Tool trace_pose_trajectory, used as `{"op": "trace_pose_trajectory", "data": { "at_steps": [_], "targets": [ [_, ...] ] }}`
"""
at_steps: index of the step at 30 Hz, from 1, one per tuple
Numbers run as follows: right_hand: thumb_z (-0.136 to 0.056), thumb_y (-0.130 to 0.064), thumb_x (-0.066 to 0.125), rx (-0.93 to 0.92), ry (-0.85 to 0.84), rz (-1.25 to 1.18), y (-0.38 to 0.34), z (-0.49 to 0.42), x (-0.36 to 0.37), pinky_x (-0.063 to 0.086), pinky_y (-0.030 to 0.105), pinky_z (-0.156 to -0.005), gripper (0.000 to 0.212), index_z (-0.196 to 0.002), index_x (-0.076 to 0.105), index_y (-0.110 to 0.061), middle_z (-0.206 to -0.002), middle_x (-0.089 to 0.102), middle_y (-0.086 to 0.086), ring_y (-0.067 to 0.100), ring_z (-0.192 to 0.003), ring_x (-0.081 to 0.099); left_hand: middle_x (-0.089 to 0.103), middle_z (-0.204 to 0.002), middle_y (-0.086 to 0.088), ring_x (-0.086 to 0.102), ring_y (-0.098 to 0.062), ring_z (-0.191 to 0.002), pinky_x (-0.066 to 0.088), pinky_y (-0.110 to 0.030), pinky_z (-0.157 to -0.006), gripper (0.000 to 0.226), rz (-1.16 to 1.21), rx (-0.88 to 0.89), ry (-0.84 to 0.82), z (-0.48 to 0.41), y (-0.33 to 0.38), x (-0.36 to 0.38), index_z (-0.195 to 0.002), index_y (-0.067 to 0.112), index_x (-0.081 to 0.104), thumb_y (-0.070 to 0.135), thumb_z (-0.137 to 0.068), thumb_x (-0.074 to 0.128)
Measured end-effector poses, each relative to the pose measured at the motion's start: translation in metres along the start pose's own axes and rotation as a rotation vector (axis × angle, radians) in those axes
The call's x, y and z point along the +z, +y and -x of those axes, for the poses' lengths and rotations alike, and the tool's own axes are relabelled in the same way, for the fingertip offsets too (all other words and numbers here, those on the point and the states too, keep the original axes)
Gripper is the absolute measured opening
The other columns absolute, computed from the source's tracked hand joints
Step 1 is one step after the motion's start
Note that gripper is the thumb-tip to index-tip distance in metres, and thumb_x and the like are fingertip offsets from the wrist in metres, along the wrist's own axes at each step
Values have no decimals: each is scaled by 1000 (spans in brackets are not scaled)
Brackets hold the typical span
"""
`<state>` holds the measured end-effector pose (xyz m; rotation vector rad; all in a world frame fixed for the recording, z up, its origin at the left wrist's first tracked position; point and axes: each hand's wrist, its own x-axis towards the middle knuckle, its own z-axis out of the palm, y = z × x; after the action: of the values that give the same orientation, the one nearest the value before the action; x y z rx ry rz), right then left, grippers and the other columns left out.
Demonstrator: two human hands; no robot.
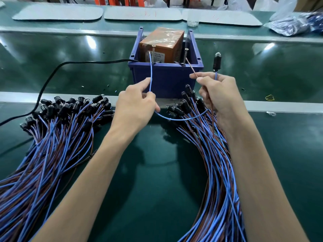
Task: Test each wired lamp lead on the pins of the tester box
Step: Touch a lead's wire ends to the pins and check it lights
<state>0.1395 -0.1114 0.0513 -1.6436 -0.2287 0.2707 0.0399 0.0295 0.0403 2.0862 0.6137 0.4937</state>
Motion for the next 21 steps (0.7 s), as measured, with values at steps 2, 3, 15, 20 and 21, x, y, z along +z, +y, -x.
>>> {"op": "trace_pose_trajectory", "data": {
  "at_steps": [2,3,15,20,21],
  "targets": [
    [-94,-9,50,4,-19,12,0,0,0,21,12,-36,24,-85,69,-18,-38,37,-12,2,-33,26,62,-49,20,47,9,-51,34,-7,-49,48,-2,1,-3,1,0,0,-128,32,60,12,-87,44],
    [-94,-9,49,4,-31,15,1,0,0,21,13,-36,24,-85,69,-18,-38,36,-12,2,-34,25,61,-49,20,47,9,-51,34,-6,-48,48,-1,2,-3,1,0,0,-127,33,60,12,-87,45],
    [-94,-7,50,-27,-73,3,-2,2,1,17,15,-36,23,-87,70,-15,-36,29,-15,3,-35,19,60,-46,15,47,5,-48,31,-6,-44,42,-2,0,-49,5,6,-3,-124,35,63,14,-90,47],
    [-92,-6,50,-46,-78,-8,-3,3,0,16,16,-36,24,-84,71,-15,-37,27,-14,4,-36,17,60,-46,14,45,4,-43,29,-8,-41,43,-15,14,-73,8,10,-3,-123,35,63,14,-90,46],
    [-92,-6,50,-47,-78,-7,-3,3,0,16,16,-36,25,-84,71,-16,-37,27,-14,4,-36,17,60,-46,14,45,5,-43,30,-7,-42,44,-18,13,-76,8,10,-3,-124,34,63,13,-89,46]
  ]
}}
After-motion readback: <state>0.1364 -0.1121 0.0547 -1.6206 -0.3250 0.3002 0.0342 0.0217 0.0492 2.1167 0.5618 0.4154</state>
